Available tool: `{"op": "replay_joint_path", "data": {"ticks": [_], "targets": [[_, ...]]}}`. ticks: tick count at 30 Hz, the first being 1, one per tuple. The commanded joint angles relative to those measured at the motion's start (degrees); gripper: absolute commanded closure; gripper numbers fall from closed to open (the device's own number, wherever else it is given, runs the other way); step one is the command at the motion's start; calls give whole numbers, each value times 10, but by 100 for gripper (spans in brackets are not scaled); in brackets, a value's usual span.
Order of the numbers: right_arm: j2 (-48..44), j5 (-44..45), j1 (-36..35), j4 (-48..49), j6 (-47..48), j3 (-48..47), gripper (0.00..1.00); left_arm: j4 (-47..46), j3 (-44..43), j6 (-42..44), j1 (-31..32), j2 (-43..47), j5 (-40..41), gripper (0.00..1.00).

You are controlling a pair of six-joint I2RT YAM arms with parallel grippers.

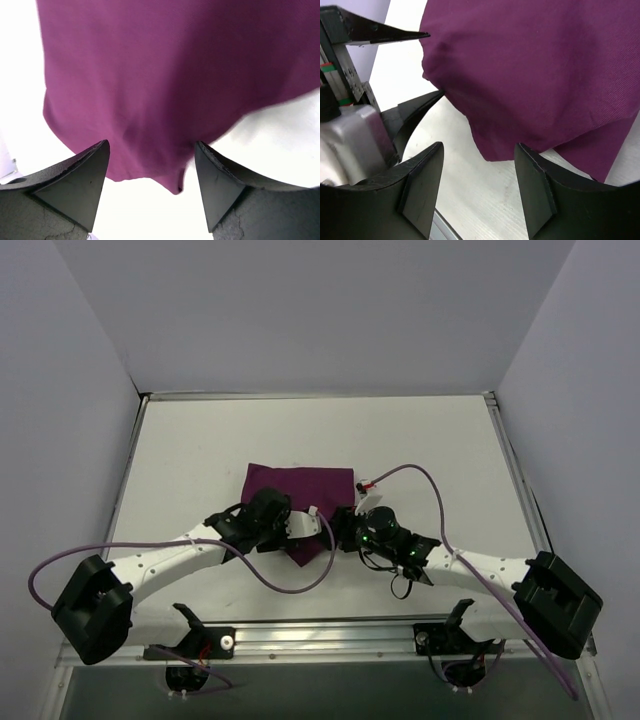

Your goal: Prepare the surgical pack

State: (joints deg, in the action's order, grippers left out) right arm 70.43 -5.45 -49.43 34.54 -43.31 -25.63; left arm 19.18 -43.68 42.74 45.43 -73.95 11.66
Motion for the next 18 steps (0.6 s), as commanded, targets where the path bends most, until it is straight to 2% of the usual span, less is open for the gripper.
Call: {"op": "replay_joint_path", "data": {"ticks": [1, 6, 10, 18], "targets": [[3, -9, 2, 44, -9, -16, 46, 75, -18, -1, -1, 17, -64, 22], [30, -25, -3, 66, -6, -25, 47, 63, 3, 2, -2, 23, -23, 23], [65, -8, -41, 75, -5, -46, 48, 65, 8, -3, -5, 29, -14, 24], [120, 22, -55, 141, -45, -43, 53, 33, 41, 7, -20, 53, 5, 38]]}}
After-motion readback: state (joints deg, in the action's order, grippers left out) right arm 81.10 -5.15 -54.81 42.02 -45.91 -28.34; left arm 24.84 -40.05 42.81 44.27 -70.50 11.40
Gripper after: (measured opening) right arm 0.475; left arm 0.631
